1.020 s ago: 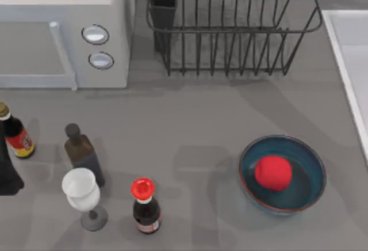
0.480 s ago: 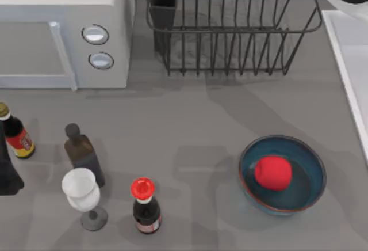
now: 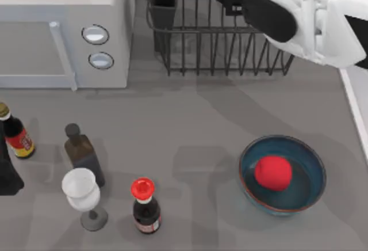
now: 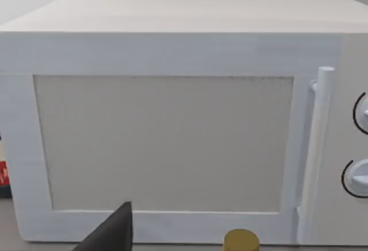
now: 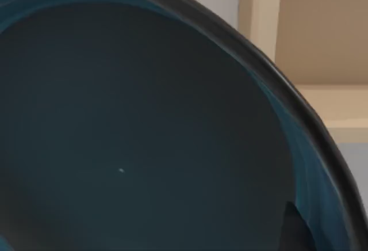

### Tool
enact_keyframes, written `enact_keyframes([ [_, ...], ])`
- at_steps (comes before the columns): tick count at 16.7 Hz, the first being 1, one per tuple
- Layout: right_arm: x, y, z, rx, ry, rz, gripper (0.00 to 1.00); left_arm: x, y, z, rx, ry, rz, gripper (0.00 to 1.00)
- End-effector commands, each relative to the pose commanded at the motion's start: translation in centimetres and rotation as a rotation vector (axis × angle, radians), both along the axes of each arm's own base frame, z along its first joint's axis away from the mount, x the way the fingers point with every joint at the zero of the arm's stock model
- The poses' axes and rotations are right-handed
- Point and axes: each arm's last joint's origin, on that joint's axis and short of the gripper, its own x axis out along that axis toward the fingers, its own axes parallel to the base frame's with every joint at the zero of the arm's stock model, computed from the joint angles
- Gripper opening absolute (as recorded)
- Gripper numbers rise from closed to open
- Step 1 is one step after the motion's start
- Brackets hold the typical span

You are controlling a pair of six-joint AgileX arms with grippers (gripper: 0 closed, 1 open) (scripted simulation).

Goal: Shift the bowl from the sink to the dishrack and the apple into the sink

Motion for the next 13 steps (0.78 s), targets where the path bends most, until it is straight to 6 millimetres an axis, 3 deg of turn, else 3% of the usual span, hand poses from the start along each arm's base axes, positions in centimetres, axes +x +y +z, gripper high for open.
enact_keyframes([
  [5, 3.8, -0.8, -8.6, 0.015, -0.019, 0.001, 0.00, 0.0, 0.0, 0.0, 0.000, 0.000, 0.000, 1.00],
  [7, 4.4, -1.5, -10.9, 0.008, -0.011, 0.000, 0.00, 0.0, 0.0, 0.0, 0.000, 0.000, 0.000, 1.00],
  [9, 4.6, -1.8, -11.8, 0.005, -0.006, 0.000, 0.00, 0.0, 0.0, 0.0, 0.000, 0.000, 0.000, 1.00],
  [13, 4.6, -1.8, -11.8, 0.005, -0.006, 0.000, 0.00, 0.0, 0.0, 0.0, 0.000, 0.000, 0.000, 1.00],
])
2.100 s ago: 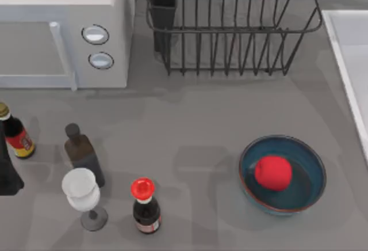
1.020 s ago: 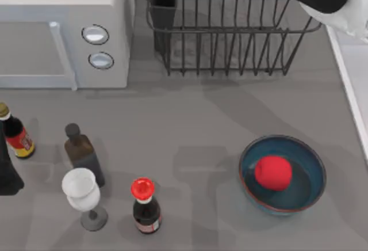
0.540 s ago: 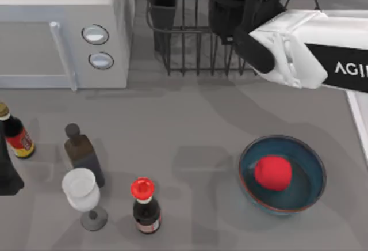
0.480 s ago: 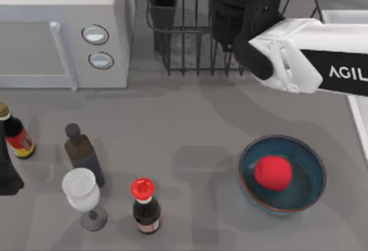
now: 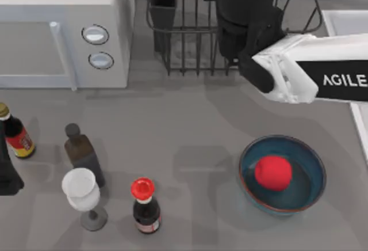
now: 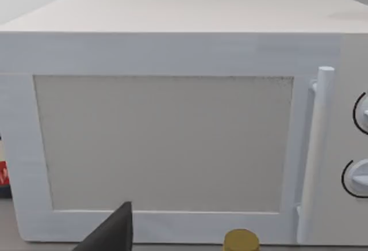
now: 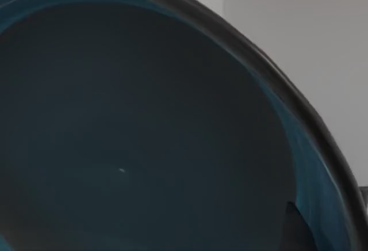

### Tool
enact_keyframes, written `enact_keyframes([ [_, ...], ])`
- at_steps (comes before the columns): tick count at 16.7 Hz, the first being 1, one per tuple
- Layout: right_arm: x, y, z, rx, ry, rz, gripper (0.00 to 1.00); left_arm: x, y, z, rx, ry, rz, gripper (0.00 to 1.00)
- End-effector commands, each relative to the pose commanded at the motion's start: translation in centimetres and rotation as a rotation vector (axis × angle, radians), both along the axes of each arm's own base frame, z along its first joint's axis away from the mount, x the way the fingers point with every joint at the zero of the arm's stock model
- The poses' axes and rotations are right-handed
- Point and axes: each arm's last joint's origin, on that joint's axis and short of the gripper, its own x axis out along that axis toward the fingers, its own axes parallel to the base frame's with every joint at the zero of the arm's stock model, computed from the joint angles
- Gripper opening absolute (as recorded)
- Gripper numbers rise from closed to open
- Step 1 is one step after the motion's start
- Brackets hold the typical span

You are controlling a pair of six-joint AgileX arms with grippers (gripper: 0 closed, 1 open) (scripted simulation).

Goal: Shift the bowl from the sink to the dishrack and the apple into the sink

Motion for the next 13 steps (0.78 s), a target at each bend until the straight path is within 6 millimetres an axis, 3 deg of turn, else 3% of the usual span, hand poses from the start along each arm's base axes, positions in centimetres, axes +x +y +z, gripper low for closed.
enact_keyframes([
  [13, 0.00, 0.00, 0.00, 0.000, 0.000, 0.000, 0.98, 0.00, 0.00, 0.00, 0.000, 0.000, 0.000, 1.00],
])
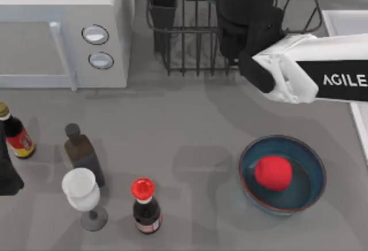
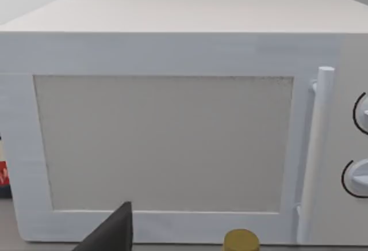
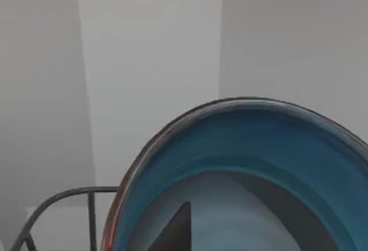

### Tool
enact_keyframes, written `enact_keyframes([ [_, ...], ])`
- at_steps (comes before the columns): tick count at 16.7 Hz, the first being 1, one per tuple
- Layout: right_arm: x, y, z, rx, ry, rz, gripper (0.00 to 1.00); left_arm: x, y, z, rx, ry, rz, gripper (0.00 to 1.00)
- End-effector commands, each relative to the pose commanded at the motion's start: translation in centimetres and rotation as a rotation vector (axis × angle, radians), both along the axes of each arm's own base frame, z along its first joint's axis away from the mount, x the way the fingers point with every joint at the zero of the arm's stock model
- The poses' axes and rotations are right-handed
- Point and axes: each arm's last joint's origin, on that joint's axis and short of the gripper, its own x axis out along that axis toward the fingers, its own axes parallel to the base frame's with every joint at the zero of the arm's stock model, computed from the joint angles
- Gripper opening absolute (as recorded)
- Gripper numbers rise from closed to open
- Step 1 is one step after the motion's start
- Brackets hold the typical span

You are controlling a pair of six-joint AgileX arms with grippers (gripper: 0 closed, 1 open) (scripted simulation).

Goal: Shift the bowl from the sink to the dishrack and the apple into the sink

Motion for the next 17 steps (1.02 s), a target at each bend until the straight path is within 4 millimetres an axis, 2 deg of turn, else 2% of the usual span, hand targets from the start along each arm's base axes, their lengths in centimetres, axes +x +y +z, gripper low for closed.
enact_keyframes([
  [11, -0.1, -0.1, 0.1, 0.000, 0.000, 0.003, 1.00, 0.0, 0.0, 0.0, 0.000, 0.000, 0.000, 1.00],
  [14, -0.6, -1.7, 1.2, -0.004, 0.006, 0.007, 1.00, 0.0, 0.0, 0.0, 0.000, 0.000, 0.000, 1.00],
  [17, -1.9, -5.0, 3.0, -0.017, 0.023, 0.010, 1.00, 0.0, 0.0, 0.0, 0.000, 0.000, 0.000, 1.00],
])
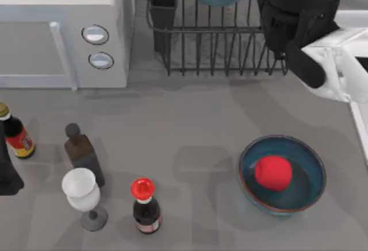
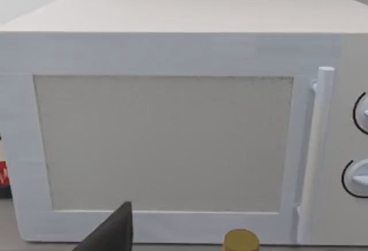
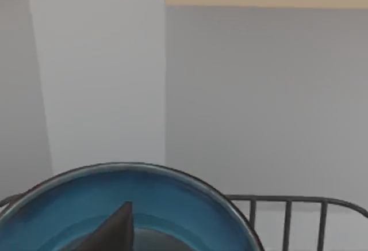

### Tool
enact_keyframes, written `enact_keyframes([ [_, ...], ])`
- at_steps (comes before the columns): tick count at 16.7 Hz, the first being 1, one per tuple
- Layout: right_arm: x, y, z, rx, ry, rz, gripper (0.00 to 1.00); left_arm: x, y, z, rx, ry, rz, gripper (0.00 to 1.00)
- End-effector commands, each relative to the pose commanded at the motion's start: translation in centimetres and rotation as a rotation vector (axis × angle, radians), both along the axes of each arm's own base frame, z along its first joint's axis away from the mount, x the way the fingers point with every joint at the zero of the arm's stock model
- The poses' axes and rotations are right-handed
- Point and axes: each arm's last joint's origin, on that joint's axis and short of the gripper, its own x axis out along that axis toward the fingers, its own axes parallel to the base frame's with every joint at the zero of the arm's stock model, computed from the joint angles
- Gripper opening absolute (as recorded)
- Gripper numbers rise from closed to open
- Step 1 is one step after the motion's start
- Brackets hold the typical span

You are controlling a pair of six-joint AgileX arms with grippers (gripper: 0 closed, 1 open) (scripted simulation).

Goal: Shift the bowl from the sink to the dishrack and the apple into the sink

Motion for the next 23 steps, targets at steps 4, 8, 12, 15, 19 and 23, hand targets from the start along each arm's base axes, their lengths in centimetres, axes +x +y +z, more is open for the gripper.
enact_keyframes([
  [4, -3.8, -5.9, 3.0, -0.008, 0.008, -0.006, 1.00, 0.0, 0.0, 0.0, 0.000, 0.000, 0.000, 1.00],
  [8, -8.9, -10.9, 5.4, 0.011, -0.031, -0.016, 1.00, 0.0, 0.0, 0.0, 0.000, 0.000, 0.000, 1.00],
  [12, -12.8, -14.4, 4.4, 0.004, -0.008, -0.016, 1.00, 0.0, 0.0, 0.0, 0.000, 0.000, 0.000, 1.00],
  [15, -15.8, -16.4, 3.7, 0.003, -0.010, -0.005, 1.00, 0.0, 0.0, 0.0, 0.000, 0.000, 0.000, 1.00],
  [19, -20.9, -18.7, 1.7, 0.017, -0.071, 0.000, 1.00, 0.0, 0.0, 0.0, 0.000, 0.000, 0.000, 1.00],
  [23, -24.5, -20.4, -3.7, 0.021, -0.066, -0.001, 1.00, 0.0, 0.0, 0.0, 0.000, 0.000, 0.000, 1.00],
])
